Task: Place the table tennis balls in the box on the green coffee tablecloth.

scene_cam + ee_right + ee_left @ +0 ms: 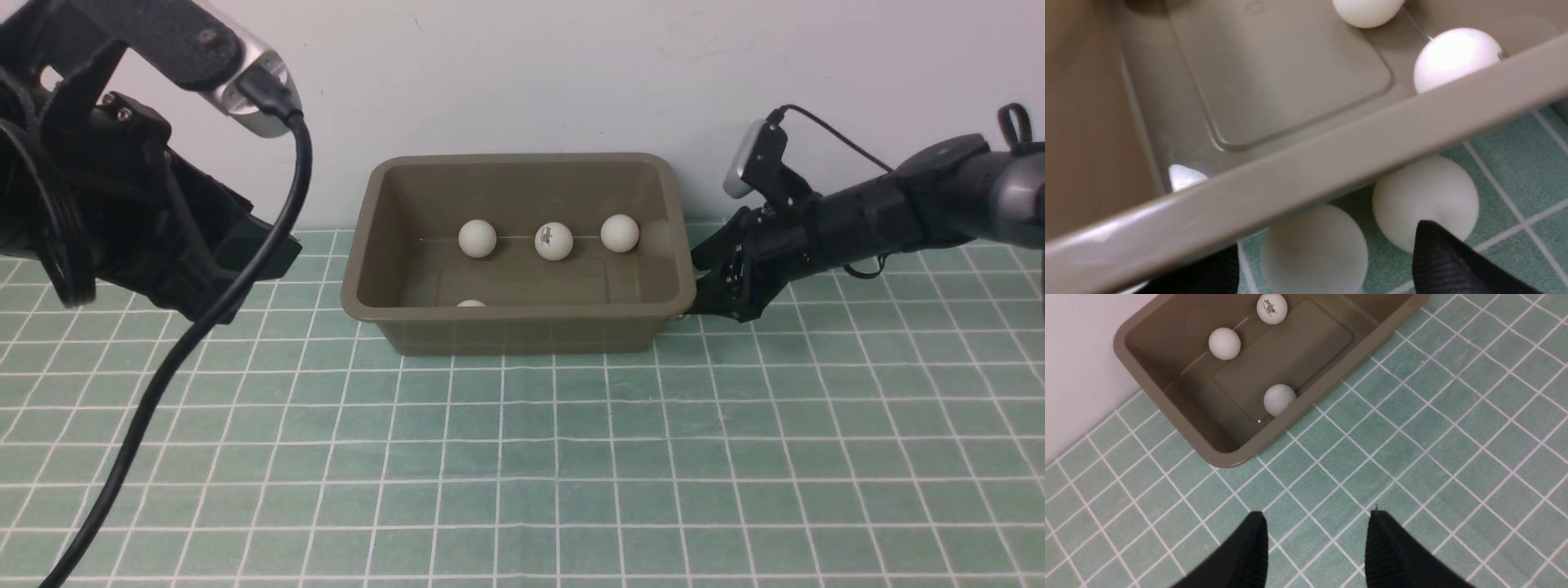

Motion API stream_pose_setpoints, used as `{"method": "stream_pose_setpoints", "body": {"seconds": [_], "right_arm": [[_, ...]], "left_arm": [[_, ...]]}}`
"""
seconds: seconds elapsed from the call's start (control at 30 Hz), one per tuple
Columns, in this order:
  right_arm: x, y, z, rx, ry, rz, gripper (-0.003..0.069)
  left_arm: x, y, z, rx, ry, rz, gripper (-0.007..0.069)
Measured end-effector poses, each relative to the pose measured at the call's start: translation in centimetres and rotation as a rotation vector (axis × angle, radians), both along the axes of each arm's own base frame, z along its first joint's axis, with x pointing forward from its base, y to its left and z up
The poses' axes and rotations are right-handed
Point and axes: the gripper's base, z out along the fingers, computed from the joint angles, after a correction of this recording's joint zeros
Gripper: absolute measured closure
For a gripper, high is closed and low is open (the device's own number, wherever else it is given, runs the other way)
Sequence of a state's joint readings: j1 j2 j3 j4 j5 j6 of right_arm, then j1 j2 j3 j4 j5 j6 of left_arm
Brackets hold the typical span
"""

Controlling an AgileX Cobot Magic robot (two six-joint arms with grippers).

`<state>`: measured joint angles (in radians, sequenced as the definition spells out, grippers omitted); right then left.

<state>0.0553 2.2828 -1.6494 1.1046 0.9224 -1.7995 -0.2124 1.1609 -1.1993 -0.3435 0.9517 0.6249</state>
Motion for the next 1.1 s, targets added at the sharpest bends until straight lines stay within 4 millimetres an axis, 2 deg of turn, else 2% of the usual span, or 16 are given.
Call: {"method": "stream_pose_setpoints", "body": {"seconds": [0.4, 0.57, 0.87, 1.1], "right_arm": [[0.1, 0.2, -1.7, 0.003, 0.043, -0.023, 0.0146], [0.1, 0.4, -1.7, 0.018, 0.048, -0.028, 0.0162], [0.3, 0.4, -1.6, 0.037, 0.046, -0.055, 0.0312], [0.3, 0.4, -1.6, 0.055, 0.081, -0.095, 0.0317]], "left_arm": [[-0.1, 0.0, -0.1, 0.003, 0.011, -0.004, 0.0325], [-0.1, 0.0, -0.1, 0.003, 0.011, -0.004, 0.0325], [-0.1, 0.0, -0.1, 0.003, 0.011, -0.004, 0.0325], [-0.1, 0.0, -0.1, 0.003, 0.011, -0.004, 0.0325]]}}
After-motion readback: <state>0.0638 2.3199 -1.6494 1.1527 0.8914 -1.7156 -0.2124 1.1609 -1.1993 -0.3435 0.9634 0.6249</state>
